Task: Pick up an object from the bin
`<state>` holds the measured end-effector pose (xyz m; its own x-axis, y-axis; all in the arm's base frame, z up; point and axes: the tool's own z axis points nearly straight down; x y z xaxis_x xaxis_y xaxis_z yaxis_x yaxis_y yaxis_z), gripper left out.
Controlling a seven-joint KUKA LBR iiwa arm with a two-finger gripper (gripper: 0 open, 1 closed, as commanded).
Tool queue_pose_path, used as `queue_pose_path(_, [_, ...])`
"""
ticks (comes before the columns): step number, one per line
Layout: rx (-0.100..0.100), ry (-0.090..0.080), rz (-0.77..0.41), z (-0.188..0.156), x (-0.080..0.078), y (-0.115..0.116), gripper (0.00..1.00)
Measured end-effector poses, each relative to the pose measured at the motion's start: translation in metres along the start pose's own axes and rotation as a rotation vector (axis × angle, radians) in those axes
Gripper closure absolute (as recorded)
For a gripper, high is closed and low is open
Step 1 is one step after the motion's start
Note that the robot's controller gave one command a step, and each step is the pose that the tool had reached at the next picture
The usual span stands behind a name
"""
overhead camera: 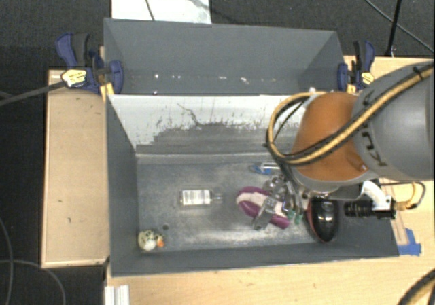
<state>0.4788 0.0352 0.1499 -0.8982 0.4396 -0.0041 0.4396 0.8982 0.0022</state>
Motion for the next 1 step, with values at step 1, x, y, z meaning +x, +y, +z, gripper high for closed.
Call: queue_pose_path(1, [0.000, 0.000, -0.008, -0.0410, -0.0011, 0.0002, 1.00])
